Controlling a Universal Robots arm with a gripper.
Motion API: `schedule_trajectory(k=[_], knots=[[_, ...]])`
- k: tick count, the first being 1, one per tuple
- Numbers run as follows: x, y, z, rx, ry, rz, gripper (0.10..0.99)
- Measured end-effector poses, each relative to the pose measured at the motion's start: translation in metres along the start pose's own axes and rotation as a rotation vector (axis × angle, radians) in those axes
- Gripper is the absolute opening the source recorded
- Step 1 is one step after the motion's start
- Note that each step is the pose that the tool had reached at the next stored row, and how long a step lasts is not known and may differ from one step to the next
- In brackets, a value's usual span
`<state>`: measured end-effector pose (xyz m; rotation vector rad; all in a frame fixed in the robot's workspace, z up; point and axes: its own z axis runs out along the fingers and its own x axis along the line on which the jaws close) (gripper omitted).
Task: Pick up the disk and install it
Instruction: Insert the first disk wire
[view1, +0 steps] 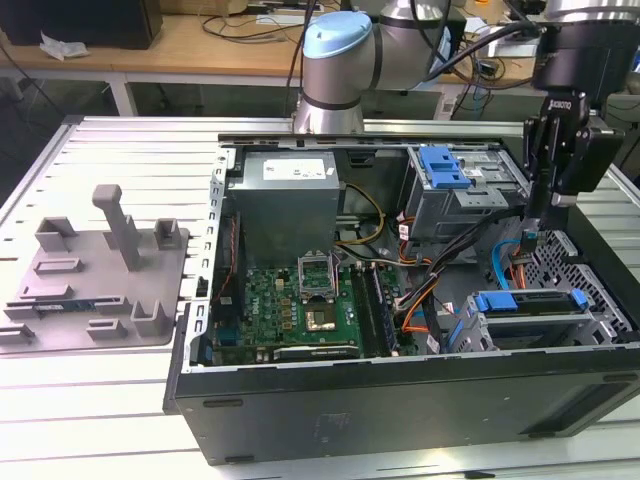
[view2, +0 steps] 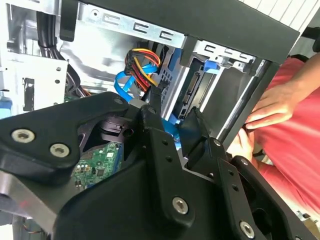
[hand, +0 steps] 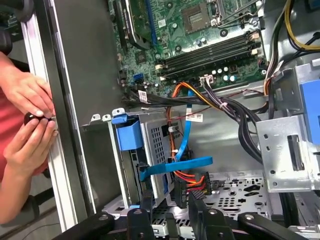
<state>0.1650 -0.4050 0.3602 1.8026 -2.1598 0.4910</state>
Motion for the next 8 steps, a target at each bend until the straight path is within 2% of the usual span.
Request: schedule_trajectory(k=[1, 2, 4, 5, 8], knots=[[-0.0011, 0.0002, 0.0004, 0.001, 0.0030, -0.001, 0.420], [-0.0042, 0.0007, 0.0018, 0.003, 0.0121, -0.002, 0.420], [-0.0103, 0.0019, 0.0038, 0.005, 0.0225, -0.002, 0.420], [-0.0152, 0.0029, 0.0053, 0.007, 0.0319, -0.002, 0.420], [-0.0208, 0.0039, 0.0080, 0.009, 0.0437, -0.002, 0.420]])
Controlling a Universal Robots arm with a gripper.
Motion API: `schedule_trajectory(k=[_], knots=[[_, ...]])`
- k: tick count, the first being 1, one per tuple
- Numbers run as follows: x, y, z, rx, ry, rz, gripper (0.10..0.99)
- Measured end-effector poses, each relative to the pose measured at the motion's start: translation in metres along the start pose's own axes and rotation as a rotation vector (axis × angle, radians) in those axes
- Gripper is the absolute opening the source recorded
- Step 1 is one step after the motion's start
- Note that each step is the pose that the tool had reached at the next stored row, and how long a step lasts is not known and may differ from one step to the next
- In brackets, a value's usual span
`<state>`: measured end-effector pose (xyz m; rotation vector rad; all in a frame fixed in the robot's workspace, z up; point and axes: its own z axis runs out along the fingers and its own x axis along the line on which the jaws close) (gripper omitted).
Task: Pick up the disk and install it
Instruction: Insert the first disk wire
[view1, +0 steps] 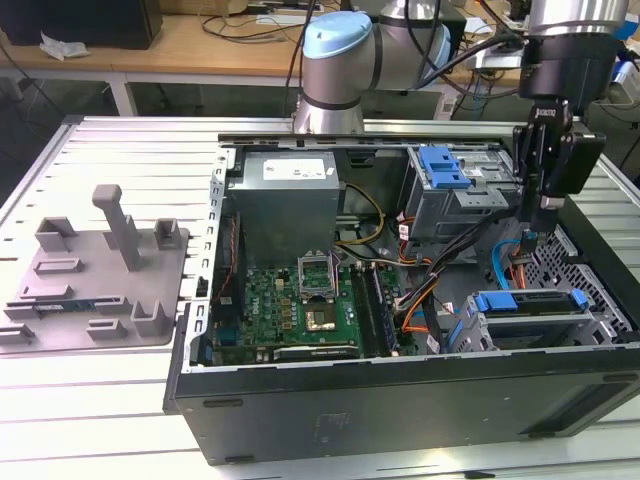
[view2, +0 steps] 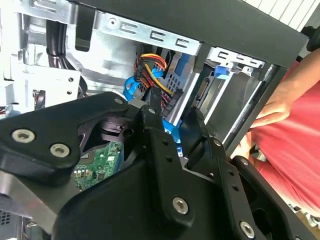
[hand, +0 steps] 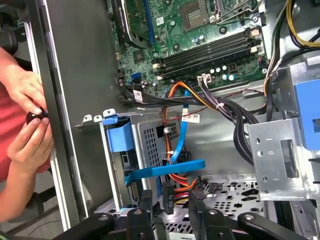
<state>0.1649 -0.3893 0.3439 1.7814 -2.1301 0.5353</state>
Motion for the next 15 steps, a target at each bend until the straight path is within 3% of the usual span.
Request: schedule_trajectory(k=[2, 7, 8, 9, 10, 12, 15], knots=[[-0.0021, 0.0004, 0.0025, 0.002, 0.0131, 0.000, 0.420], [-0.0023, 0.0004, 0.0026, 0.000, 0.0133, -0.001, 0.420], [-0.0025, 0.0005, 0.0030, -0.001, 0.0134, -0.002, 0.404], [-0.0026, 0.0005, 0.0033, -0.003, 0.0136, -0.003, 0.329], [-0.0027, 0.0004, 0.0034, -0.004, 0.0140, -0.005, 0.329], [-0.0029, 0.0002, 0.0035, -0.011, 0.0211, -0.016, 0.329], [-0.0030, 0.0003, 0.0039, -0.005, 0.0314, -0.030, 0.329]])
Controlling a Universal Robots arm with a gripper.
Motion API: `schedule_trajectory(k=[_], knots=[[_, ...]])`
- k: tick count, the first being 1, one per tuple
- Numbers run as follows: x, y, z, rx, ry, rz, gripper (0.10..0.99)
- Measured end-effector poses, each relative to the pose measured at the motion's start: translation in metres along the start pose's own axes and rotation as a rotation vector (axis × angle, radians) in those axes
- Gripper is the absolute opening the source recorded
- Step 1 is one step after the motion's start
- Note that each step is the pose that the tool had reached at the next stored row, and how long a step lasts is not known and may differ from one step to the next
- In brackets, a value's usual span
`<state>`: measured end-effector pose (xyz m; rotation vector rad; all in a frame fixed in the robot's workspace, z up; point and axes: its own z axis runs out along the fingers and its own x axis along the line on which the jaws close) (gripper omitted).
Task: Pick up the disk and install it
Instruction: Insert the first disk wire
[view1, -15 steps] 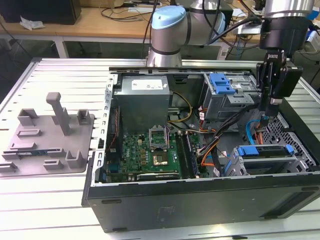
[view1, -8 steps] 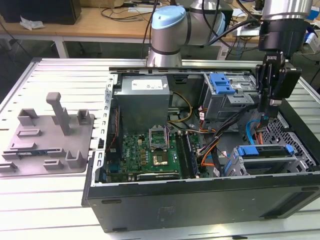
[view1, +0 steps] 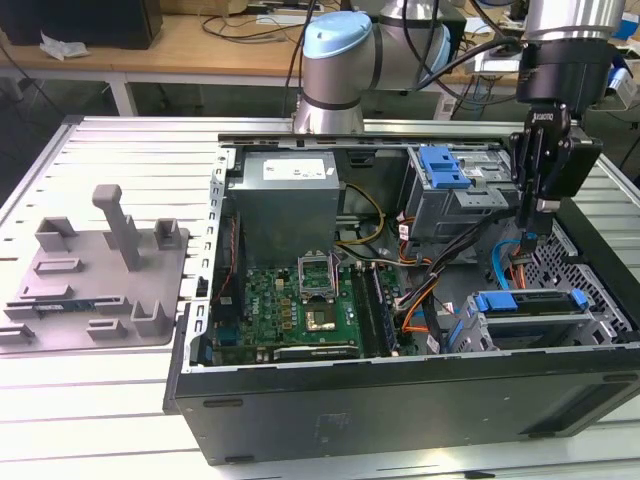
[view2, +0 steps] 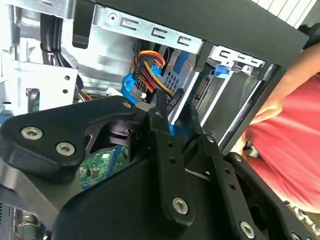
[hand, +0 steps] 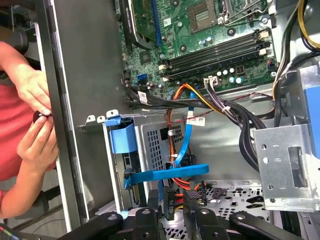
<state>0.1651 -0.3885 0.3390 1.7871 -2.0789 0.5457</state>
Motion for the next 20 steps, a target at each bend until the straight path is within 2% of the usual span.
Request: schedule_trajectory(k=[1, 3, 6, 8, 10, 12, 13, 14, 15, 20], knots=[[-0.0004, 0.0000, 0.0006, 0.007, 0.0087, -0.008, 0.329], [-0.0007, 0.0004, 0.0013, 0.008, 0.0156, -0.008, 0.329], [-0.0019, 0.0017, 0.0037, 0.013, 0.0328, -0.007, 0.329], [-0.0025, 0.0018, 0.0042, 0.015, 0.0395, -0.007, 0.329], [-0.0054, 0.0024, 0.0038, 0.019, 0.0615, -0.006, 0.329], [-0.0073, 0.0026, 0.0036, 0.022, 0.0745, -0.006, 0.329], [-0.0089, 0.0029, 0.0035, 0.023, 0.0824, -0.006, 0.314], [-0.0102, 0.0031, 0.0035, 0.024, 0.0875, -0.006, 0.247], [-0.0113, 0.0032, 0.0036, 0.025, 0.0929, -0.006, 0.125], [-0.0154, 0.0039, 0.0025, 0.028, 0.1003, -0.009, 0.106]])
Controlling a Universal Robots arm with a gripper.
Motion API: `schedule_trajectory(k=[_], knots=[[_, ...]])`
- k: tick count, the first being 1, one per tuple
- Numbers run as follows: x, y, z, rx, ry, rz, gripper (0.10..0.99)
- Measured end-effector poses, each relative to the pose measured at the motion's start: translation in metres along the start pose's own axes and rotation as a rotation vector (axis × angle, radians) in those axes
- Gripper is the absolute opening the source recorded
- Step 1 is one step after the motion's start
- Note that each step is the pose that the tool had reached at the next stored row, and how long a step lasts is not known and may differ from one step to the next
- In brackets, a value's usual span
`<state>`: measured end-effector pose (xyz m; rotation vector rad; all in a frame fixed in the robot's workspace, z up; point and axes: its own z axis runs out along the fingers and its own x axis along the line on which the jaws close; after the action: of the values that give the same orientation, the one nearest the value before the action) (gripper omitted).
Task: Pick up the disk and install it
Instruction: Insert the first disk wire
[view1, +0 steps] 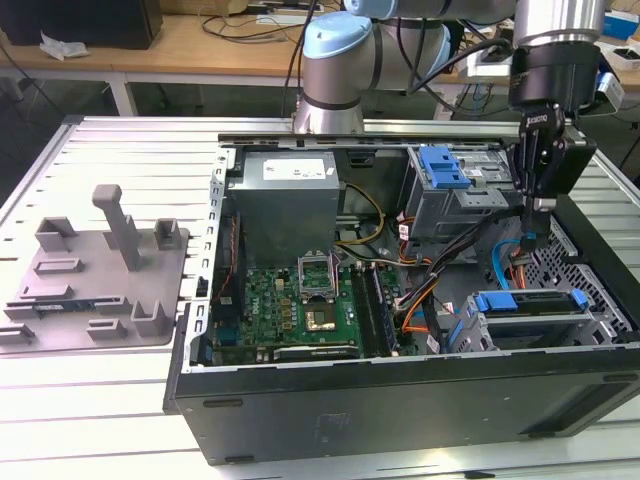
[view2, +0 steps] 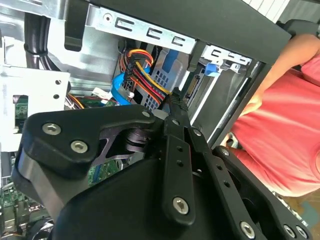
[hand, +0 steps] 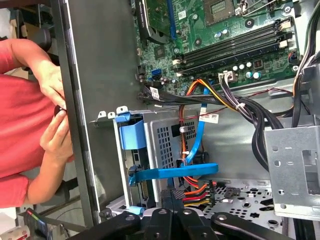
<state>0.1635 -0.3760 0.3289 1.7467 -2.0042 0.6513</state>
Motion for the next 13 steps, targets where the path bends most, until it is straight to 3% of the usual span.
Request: schedule_trajectory(k=[6, 7, 8, 13], knots=[[-0.0023, 0.0003, -0.0008, 0.003, 0.0074, -0.002, 0.114], [-0.0027, 0.0004, -0.0008, 0.003, 0.0089, -0.002, 0.173], [-0.0032, 0.0004, -0.0007, 0.004, 0.0158, -0.002, 0.239], [-0.0048, 0.0012, 0.0018, 0.008, 0.0249, -0.005, 0.239]])
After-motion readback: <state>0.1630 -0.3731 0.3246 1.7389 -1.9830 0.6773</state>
